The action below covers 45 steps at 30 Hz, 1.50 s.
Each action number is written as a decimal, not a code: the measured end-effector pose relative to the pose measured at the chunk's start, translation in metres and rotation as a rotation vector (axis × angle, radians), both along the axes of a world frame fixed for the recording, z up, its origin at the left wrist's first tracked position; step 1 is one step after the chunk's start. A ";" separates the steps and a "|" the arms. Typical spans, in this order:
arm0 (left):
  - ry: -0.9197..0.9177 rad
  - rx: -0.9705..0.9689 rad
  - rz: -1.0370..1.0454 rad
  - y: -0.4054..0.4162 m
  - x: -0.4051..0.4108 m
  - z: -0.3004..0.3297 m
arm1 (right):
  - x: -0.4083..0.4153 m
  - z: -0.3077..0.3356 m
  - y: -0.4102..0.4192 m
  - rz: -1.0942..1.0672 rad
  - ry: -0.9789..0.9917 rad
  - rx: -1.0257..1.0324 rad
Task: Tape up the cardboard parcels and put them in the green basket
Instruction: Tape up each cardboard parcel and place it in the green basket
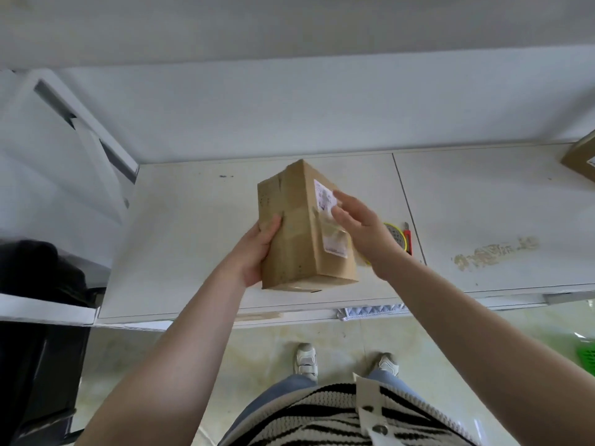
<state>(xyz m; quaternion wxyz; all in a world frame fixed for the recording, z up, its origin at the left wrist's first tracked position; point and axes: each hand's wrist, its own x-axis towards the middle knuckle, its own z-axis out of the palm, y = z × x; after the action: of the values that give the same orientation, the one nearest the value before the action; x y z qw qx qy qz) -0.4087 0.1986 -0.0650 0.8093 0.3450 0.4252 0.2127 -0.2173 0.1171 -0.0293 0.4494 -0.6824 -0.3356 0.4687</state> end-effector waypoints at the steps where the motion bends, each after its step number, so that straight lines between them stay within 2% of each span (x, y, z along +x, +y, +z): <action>1: -0.067 -0.028 -0.045 0.001 -0.010 -0.001 | 0.005 0.002 -0.003 -0.023 0.004 -0.019; 3: -0.190 -0.076 -0.107 -0.001 -0.018 -0.004 | 0.009 0.006 -0.010 -0.012 0.138 -0.096; 5: -0.246 -0.105 -0.151 -0.006 -0.015 -0.006 | 0.008 0.005 -0.016 0.033 0.383 -0.111; 7: -0.255 -0.130 -0.151 -0.010 -0.011 -0.008 | 0.006 0.006 -0.020 0.029 0.564 -0.108; 9: -0.222 -0.098 -0.128 -0.011 -0.007 -0.006 | 0.004 0.007 -0.023 -0.007 0.631 -0.090; 13: -0.014 0.128 -0.069 -0.003 0.002 0.007 | 0.014 0.005 -0.024 -0.096 0.557 0.018; 15: 0.043 0.125 -0.132 -0.003 0.013 0.024 | 0.019 0.004 -0.025 -0.106 0.500 0.044; 18: 0.055 0.137 -0.231 -0.010 0.035 0.046 | 0.021 0.001 -0.027 -0.138 0.497 0.052; 22: 0.029 0.133 -0.149 -0.015 0.062 0.052 | 0.028 0.001 -0.038 -0.230 0.527 0.099; 26: 0.051 0.190 -0.158 -0.026 0.097 0.053 | 0.047 0.005 -0.060 -0.331 0.536 0.136; 30: 0.058 0.270 -0.293 -0.049 0.149 0.059 | 0.077 0.009 -0.100 -0.492 0.538 0.156; 45: 0.025 0.278 -0.784 -0.213 0.361 0.062 | 0.209 0.011 -0.299 -1.007 0.524 0.257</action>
<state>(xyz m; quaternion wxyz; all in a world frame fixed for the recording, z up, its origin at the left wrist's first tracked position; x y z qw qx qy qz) -0.0475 -0.0139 -0.0029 0.7696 0.5892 0.2387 -0.0605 -0.0082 -0.1821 -0.0186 0.7643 -0.5591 0.0982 0.3060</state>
